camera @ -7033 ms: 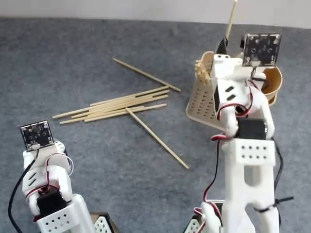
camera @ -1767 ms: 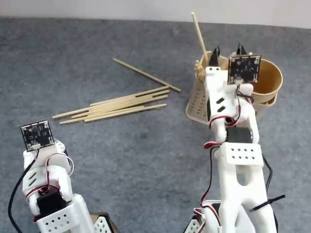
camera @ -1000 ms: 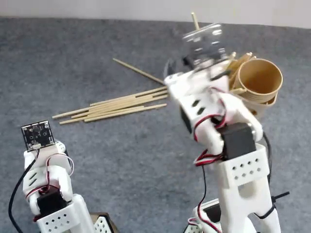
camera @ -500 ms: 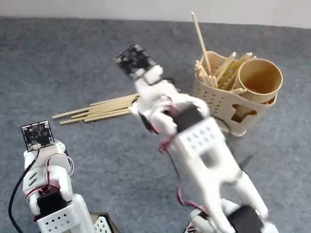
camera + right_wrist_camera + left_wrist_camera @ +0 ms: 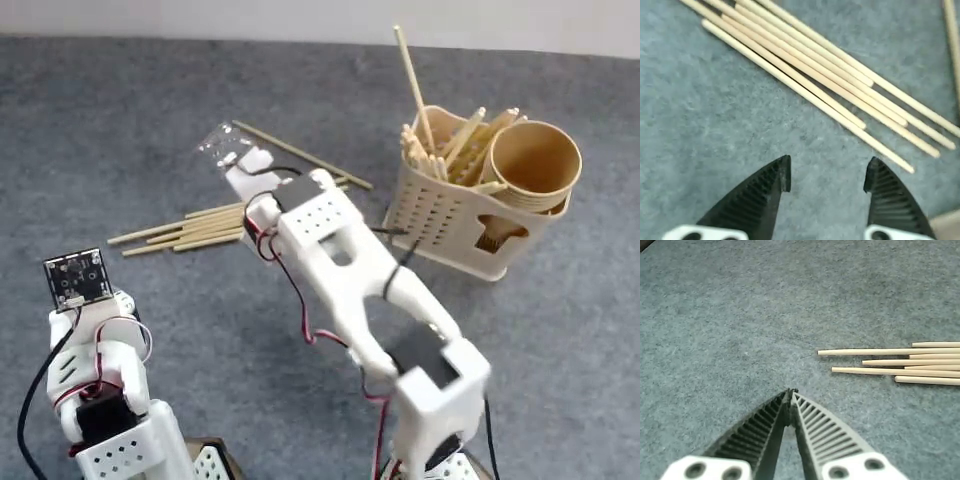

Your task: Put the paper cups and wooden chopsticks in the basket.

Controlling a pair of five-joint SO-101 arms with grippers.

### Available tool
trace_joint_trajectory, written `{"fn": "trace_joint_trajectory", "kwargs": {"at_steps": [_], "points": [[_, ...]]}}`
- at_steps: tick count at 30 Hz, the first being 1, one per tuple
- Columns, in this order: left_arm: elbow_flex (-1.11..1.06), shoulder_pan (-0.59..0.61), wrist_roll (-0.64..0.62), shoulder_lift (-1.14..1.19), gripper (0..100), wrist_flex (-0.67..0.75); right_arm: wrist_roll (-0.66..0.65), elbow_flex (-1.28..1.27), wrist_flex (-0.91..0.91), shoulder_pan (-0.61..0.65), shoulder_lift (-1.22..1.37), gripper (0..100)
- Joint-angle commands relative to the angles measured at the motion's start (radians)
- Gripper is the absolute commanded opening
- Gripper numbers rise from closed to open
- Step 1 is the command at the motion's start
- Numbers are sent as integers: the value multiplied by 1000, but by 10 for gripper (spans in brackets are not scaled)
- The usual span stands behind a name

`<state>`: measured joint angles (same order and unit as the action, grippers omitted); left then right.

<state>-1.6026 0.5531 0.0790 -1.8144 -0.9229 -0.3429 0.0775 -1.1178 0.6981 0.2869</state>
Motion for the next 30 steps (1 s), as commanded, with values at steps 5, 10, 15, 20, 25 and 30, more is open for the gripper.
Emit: {"fn": "trace_joint_trajectory", "kwargs": {"at_steps": [5,10,15,20,25,30], "points": [[4,-15,8,-2,11,20,-114,219,24,24,185,240],[4,-15,8,-2,11,20,-120,357,25,24,309,240],[4,-15,8,-2,11,20,-121,441,25,24,423,239],[4,-15,8,-2,11,20,-121,458,-25,24,473,238],[4,-15,8,-2,11,20,-121,458,-131,25,470,145],[4,-15,8,-2,11,20,-150,452,-193,25,478,77]]}}
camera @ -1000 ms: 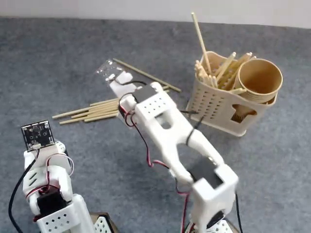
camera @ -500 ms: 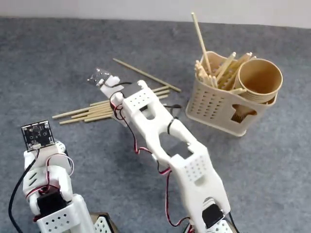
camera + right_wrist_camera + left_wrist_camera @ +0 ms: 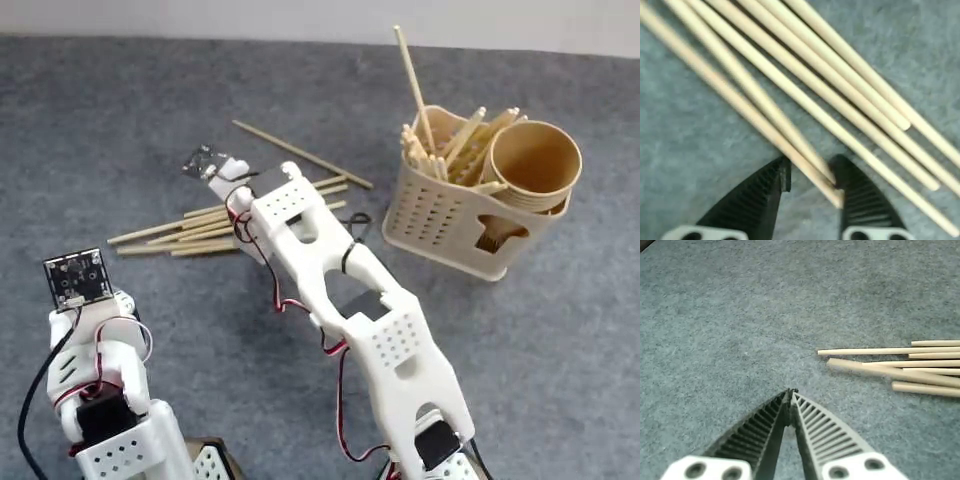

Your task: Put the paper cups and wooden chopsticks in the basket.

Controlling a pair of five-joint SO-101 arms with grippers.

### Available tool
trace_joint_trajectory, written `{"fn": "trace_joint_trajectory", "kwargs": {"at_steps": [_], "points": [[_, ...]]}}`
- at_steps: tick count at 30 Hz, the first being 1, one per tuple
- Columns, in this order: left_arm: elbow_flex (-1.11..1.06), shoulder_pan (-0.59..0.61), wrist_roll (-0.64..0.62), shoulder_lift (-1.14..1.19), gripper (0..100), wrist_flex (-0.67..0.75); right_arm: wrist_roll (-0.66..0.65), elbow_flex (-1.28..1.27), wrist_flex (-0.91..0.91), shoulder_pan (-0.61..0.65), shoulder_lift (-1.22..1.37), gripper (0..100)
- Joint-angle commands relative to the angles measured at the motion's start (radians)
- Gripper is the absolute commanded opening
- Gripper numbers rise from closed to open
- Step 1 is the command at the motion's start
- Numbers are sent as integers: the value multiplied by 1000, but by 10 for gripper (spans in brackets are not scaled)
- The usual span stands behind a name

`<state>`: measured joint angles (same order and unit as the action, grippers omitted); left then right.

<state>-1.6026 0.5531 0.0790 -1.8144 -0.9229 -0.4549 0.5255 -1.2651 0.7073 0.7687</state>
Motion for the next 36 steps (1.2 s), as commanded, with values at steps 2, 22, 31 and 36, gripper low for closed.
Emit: {"fn": "trace_joint_trajectory", "kwargs": {"at_steps": [2,22,31,36], "points": [[4,-15,8,-2,11,20,-103,4,-81,18,-4,66],[2,-15,40,-2,11,20,-144,88,-352,53,-133,5],[-4,-15,40,-2,11,38,-144,88,-492,28,-311,5],[-4,-15,40,-2,11,38,-143,41,-495,-7,-452,5]]}}
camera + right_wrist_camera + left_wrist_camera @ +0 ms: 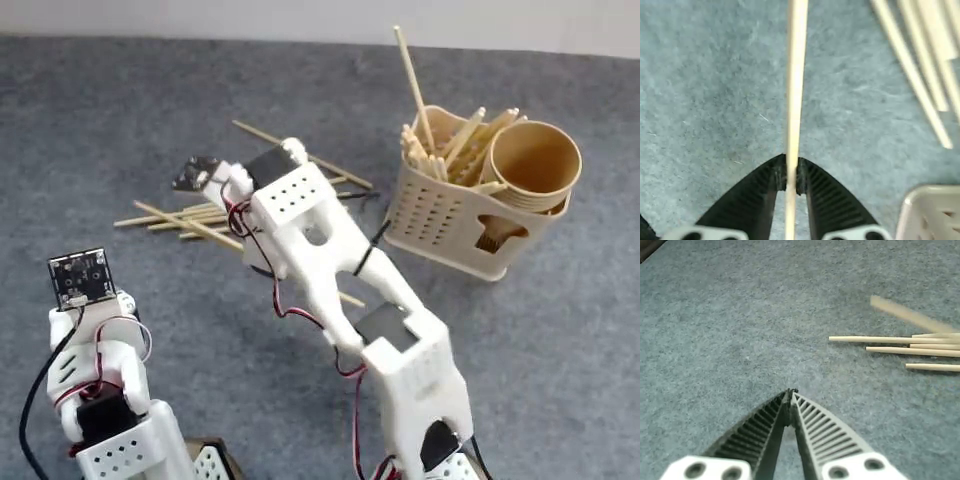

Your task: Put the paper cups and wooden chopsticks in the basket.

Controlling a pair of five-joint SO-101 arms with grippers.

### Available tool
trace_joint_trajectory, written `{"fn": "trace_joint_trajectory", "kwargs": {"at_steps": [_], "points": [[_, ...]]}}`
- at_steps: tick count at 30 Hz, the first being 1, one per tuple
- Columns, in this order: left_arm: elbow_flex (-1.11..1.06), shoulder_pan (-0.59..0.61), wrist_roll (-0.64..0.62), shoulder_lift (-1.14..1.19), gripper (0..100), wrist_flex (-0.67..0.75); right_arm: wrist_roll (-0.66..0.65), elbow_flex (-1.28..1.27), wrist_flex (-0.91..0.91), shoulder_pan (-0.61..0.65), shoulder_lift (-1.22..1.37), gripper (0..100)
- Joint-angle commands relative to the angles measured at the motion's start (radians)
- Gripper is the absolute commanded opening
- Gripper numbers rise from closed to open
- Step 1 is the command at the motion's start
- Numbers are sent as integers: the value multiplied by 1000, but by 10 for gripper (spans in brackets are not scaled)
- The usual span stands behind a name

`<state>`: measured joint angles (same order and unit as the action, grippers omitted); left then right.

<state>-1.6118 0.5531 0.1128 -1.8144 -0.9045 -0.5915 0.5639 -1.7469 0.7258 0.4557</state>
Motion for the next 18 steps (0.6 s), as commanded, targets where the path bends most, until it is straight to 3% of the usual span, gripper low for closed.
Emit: {"fn": "trace_joint_trajectory", "kwargs": {"at_steps": [1,8,18], "points": [[5,-15,6,-2,11,20,-6,-22,-13,-25,-173,5],[5,-36,6,-2,11,20,2,-197,22,-24,-492,5],[4,-41,6,-2,11,18,192,-390,228,-44,-894,5]]}}
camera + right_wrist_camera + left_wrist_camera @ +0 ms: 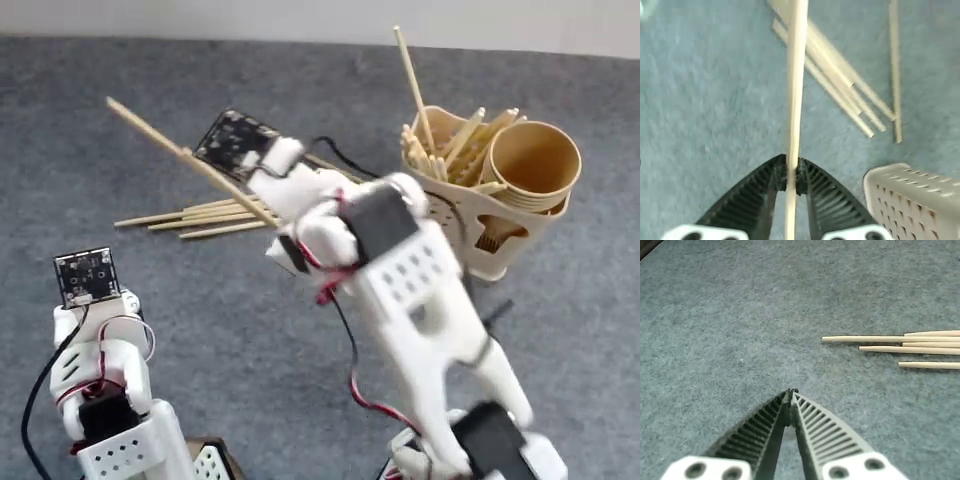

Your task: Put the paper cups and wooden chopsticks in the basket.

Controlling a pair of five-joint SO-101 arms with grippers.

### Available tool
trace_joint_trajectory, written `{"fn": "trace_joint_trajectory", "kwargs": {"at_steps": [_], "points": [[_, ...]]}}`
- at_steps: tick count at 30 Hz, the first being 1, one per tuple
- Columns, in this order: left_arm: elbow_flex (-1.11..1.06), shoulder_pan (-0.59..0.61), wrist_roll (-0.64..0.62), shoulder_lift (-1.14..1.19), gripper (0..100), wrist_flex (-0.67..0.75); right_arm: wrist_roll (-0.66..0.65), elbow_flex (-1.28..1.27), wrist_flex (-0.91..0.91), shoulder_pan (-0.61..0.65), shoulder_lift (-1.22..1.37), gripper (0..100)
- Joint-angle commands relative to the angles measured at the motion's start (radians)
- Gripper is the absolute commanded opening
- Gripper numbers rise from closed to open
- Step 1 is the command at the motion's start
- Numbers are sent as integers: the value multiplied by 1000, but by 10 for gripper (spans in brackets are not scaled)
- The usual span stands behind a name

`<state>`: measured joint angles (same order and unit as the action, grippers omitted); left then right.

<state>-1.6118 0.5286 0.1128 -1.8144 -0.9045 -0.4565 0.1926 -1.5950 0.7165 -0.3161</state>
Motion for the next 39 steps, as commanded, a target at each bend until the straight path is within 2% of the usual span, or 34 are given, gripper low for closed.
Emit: {"fn": "trace_joint_trajectory", "kwargs": {"at_steps": [1,12,18,24,30,39], "points": [[4,-16,6,-2,11,18,86,-33,105,-50,-150,5],[4,-16,8,-2,11,18,350,-139,444,-341,-321,5],[4,-18,8,-2,11,18,414,-208,662,-506,-326,5],[-5,-36,8,-2,11,21,428,-275,846,-615,-325,5],[-7,-38,8,-2,11,21,428,-432,1021,-653,-321,5],[-7,-38,8,-2,11,21,419,-917,1547,-654,-321,9]]}}
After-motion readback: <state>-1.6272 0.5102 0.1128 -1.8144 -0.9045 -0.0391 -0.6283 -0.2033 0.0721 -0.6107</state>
